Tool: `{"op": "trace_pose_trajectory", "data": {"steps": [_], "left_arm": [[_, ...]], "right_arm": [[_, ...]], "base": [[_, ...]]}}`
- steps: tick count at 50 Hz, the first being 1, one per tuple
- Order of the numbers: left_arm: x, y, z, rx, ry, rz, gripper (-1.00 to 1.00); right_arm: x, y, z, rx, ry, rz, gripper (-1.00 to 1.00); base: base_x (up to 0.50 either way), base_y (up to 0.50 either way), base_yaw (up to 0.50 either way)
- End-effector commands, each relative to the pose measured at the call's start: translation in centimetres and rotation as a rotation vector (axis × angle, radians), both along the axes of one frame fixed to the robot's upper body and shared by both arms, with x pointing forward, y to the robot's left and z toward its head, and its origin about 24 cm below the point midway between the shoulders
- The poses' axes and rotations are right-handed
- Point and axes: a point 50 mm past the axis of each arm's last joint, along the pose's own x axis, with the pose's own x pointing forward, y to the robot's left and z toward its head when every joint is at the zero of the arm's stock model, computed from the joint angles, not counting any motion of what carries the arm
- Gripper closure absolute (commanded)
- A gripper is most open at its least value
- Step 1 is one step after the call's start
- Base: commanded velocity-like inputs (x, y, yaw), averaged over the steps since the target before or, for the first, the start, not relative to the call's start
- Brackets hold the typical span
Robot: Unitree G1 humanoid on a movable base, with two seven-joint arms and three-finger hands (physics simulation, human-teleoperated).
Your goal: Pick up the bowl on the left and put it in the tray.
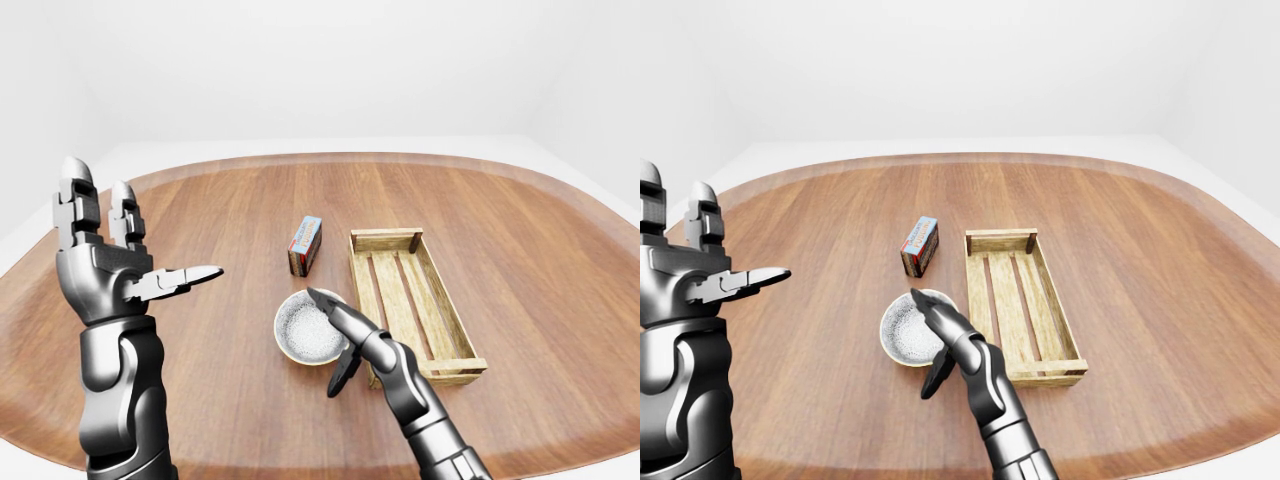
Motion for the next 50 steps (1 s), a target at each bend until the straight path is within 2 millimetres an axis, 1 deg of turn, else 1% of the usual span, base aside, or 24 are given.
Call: {"op": "trace_pose_trajectory", "data": {"steps": [1, 9, 12, 16, 20, 30, 37, 44, 50], "left_arm": [[0.9, -0.7, -1.8, 0.029, 0.091, -0.005, -1.0], [0.9, -0.6, -1.7, 0.03, 0.089, -0.002, -1.0], [0.9, -0.4, -1.7, 0.027, 0.088, 0.003, -1.0], [0.9, -0.4, -1.5, 0.026, 0.082, 0.004, -1.0], [1.1, -0.4, -1.7, 0.027, 0.089, 0.005, -1.0], [0.9, -0.4, -1.5, 0.022, 0.081, 0.003, -1.0], [1.0, -0.4, -1.7, 0.018, 0.087, 0.0, -1.0], [1.3, -0.6, -2.2, 0.013, 0.109, -0.006, -1.0], [1.3, -0.5, -2.2, 0.012, 0.111, -0.006, -1.0]], "right_arm": [[-0.3, 0.3, -1.6, -0.006, 0.069, -0.004, -1.0], [-0.3, 0.3, -2.2, -0.007, 0.093, -0.014, -1.0], [-0.3, 0.3, -3.0, -0.001, 0.123, -0.029, -1.0], [-0.4, 0.4, -3.5, 0.003, 0.144, -0.037, -1.0], [-0.2, 0.5, -3.5, 0.009, 0.149, -0.044, -1.0], [-0.1, 0.7, -4.5, -0.002, 0.191, -0.051, -1.0], [-0.4, 0.6, -6.5, -0.015, 0.277, -0.09, -1.0], [-0.4, 0.4, -7.3, -0.026, 0.324, -0.108, -1.0], [-0.4, 0.4, -8.1, -0.041, 0.364, -0.121, -1.0]], "base": [[0.0, 0.0, 0.0], [0.0, 0.0, 0.0], [0.0, 0.0, 0.0], [0.0, 0.0, 0.0], [0.0, 0.0, 0.0], [0.0, 0.0, 0.0], [0.0, 0.0, 0.0], [0.0, 0.0, 0.0], [0.0, 0.0, 0.0]]}}
